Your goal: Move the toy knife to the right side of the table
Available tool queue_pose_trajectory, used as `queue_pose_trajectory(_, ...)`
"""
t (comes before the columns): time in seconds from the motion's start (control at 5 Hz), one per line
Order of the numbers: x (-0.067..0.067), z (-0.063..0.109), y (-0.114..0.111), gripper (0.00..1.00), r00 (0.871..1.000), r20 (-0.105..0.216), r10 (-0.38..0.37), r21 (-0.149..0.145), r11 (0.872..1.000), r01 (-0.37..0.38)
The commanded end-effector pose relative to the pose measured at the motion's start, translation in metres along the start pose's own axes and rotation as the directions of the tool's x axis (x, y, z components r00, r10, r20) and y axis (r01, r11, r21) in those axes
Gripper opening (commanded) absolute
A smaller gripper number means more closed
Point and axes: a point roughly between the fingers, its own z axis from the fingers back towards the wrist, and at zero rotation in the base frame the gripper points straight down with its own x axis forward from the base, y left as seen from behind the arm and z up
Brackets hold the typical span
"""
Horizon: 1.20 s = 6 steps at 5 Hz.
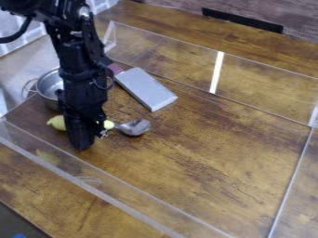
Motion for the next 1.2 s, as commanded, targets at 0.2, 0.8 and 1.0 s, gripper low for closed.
queue_pose_trajectory(0.2, 0.005, 0.014, 0.017, 0.00, 0.999, 0.024, 0.030, -0.025, 0.999, -0.029)
queue_pose_trajectory(0.8, 0.002, 0.015, 0.027, 0.00, 0.999, -0.027, 0.031, -0.069, 0.997, -0.033)
queue_pose_trajectory(1.0, 0.002, 0.016, 0.029, 0.00, 0.999, -0.042, 0.026, -0.088, 0.996, -0.030)
